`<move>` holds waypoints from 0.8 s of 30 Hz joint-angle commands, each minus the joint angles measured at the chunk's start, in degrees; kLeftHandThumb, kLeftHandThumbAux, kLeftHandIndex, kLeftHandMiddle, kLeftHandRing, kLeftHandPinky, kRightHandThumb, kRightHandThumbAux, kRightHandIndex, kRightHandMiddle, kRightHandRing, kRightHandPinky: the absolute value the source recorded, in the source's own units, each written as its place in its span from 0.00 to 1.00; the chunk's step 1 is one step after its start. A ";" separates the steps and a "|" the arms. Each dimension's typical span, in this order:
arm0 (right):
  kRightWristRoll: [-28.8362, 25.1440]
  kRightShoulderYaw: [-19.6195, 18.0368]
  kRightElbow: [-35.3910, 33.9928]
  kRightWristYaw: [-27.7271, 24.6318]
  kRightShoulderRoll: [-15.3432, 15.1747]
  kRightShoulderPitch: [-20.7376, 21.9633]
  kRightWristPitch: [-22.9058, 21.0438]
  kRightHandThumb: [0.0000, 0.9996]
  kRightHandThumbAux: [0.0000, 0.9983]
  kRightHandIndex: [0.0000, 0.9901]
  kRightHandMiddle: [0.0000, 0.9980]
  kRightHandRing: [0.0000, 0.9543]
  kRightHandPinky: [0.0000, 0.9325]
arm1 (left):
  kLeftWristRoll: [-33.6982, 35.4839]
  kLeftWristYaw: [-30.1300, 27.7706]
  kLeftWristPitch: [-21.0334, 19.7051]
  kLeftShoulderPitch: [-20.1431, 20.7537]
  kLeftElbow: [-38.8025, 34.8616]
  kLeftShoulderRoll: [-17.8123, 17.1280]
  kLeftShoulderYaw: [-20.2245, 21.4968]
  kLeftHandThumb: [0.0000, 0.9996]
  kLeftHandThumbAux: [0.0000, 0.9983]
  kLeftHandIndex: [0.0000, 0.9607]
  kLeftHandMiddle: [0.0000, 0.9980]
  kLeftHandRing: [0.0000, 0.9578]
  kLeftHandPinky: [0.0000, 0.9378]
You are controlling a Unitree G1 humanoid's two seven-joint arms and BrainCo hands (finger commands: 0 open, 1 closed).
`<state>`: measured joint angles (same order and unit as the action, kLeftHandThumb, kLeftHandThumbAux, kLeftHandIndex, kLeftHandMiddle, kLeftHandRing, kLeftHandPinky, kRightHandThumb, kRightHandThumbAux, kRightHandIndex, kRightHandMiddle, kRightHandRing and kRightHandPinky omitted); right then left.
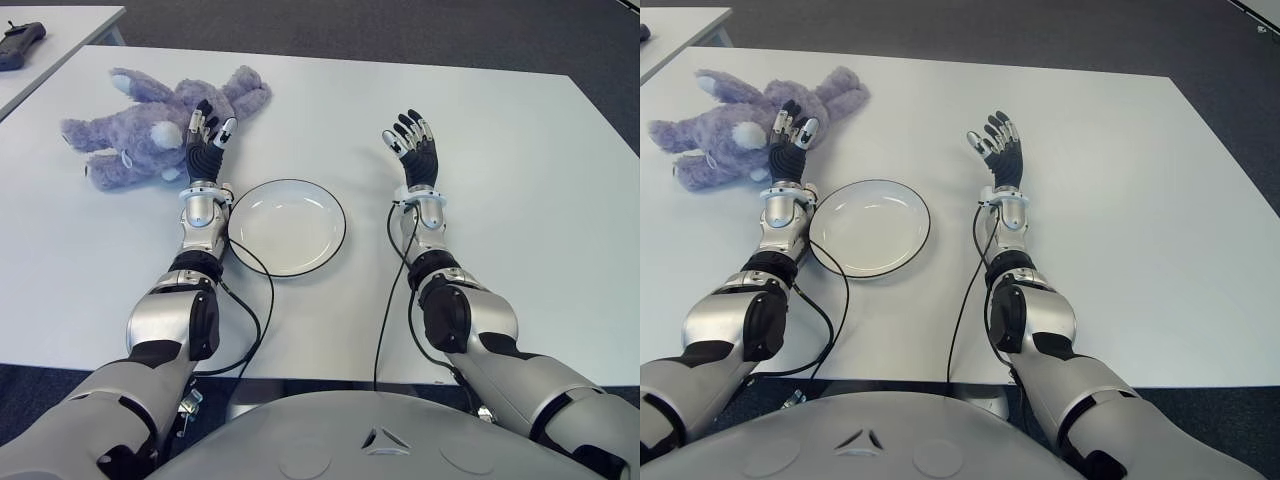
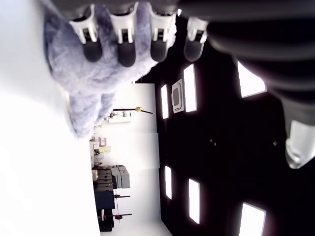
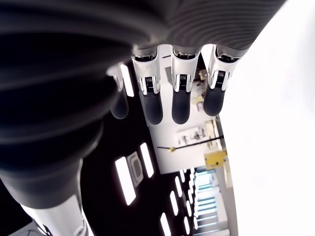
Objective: Put the doll into the plate.
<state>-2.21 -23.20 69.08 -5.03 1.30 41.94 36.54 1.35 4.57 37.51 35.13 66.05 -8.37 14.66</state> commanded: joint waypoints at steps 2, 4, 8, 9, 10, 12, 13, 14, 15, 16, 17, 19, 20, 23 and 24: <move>-2.10 -0.98 7.31 0.31 4.69 -14.42 -3.23 0.08 0.79 0.13 0.17 0.15 0.16 | -1.34 -0.06 -0.46 -16.84 8.84 3.97 -1.03 0.00 0.48 0.00 0.00 0.00 0.00; -2.11 -0.98 7.31 0.25 4.69 -14.42 -3.23 0.08 0.79 0.13 0.17 0.15 0.15 | -1.35 -0.06 -0.36 -16.85 8.83 3.98 -1.03 0.00 0.48 0.00 0.00 0.00 0.00; -2.07 -0.95 7.32 0.30 4.70 -14.40 -3.26 0.08 0.79 0.13 0.17 0.14 0.15 | -1.41 -0.04 -0.41 -16.82 8.85 3.90 -1.08 0.00 0.47 0.00 0.00 0.00 0.00; -2.04 -0.93 7.32 0.35 4.70 -14.39 -3.26 0.08 0.79 0.13 0.17 0.15 0.16 | -1.43 -0.05 -0.44 -16.82 8.85 3.88 -1.11 0.00 0.47 0.00 0.00 0.00 0.00; -2.03 -0.92 7.32 0.38 4.70 -14.39 -3.26 0.08 0.79 0.13 0.17 0.15 0.16 | -1.45 -0.06 -0.47 -16.81 8.86 3.87 -1.13 0.00 0.47 0.00 0.00 0.00 0.00; -1.99 -0.90 7.33 0.44 4.72 -14.38 -3.27 0.08 0.80 0.14 0.17 0.15 0.16 | -1.47 -0.08 -0.53 -16.81 8.86 3.84 -1.15 0.00 0.47 0.00 0.00 0.00 0.00; -1.99 -0.89 7.32 0.47 4.72 -14.38 -3.25 0.08 0.80 0.14 0.17 0.15 0.16 | -1.49 -0.09 -0.55 -16.80 8.87 3.82 -1.17 0.00 0.47 0.00 0.00 0.00 0.00; -1.98 -0.88 7.32 0.48 4.72 -14.38 -3.24 0.08 0.80 0.14 0.17 0.15 0.16 | -1.50 -0.09 -0.57 -16.80 8.87 3.81 -1.18 0.00 0.47 0.00 0.00 0.00 0.00; -1.97 -0.88 7.32 0.51 4.72 -14.39 -3.22 0.08 0.80 0.14 0.17 0.15 0.16 | -1.53 -0.09 -0.59 -16.80 8.87 3.80 -1.21 0.00 0.47 0.00 0.00 0.00 0.00; -1.96 -0.87 7.32 0.52 4.72 -14.39 -3.21 0.08 0.80 0.14 0.17 0.15 0.16 | -1.55 -0.09 -0.61 -16.79 8.87 3.79 -1.23 0.00 0.47 0.00 0.00 0.00 0.00; -1.95 -0.86 7.32 0.55 4.72 -14.39 -3.22 0.08 0.80 0.14 0.17 0.15 0.16 | -1.56 -0.08 -0.63 -16.79 8.87 3.79 -1.24 0.00 0.48 0.00 0.00 0.00 0.00; -1.94 -0.85 7.32 0.60 4.71 -14.38 -3.25 0.08 0.80 0.14 0.17 0.15 0.16 | -1.57 -0.06 -0.66 -16.77 8.88 3.79 -1.24 0.00 0.48 0.00 0.00 0.00 0.00; -1.90 -0.83 7.32 0.68 4.71 -14.38 -3.24 0.08 0.80 0.14 0.17 0.15 0.16 | -1.55 -0.09 -0.68 -16.76 8.88 3.79 -1.24 0.00 0.48 0.00 0.00 0.00 0.00; -1.83 -0.77 7.32 0.84 4.71 -14.38 -3.20 0.08 0.80 0.14 0.17 0.15 0.16 | -1.52 -0.14 -0.72 -16.74 8.88 3.80 -1.21 0.00 0.48 0.00 0.00 0.00 0.00; -1.82 -0.77 7.32 0.87 4.73 -14.37 -3.15 0.08 0.80 0.14 0.17 0.15 0.16 | -1.50 -0.12 -0.75 -16.72 8.88 3.79 -1.19 0.00 0.48 0.00 0.00 0.00 0.00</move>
<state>-2.21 -23.20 69.08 -5.02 1.30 41.94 36.54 1.35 4.57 37.51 35.13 66.05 -8.37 14.65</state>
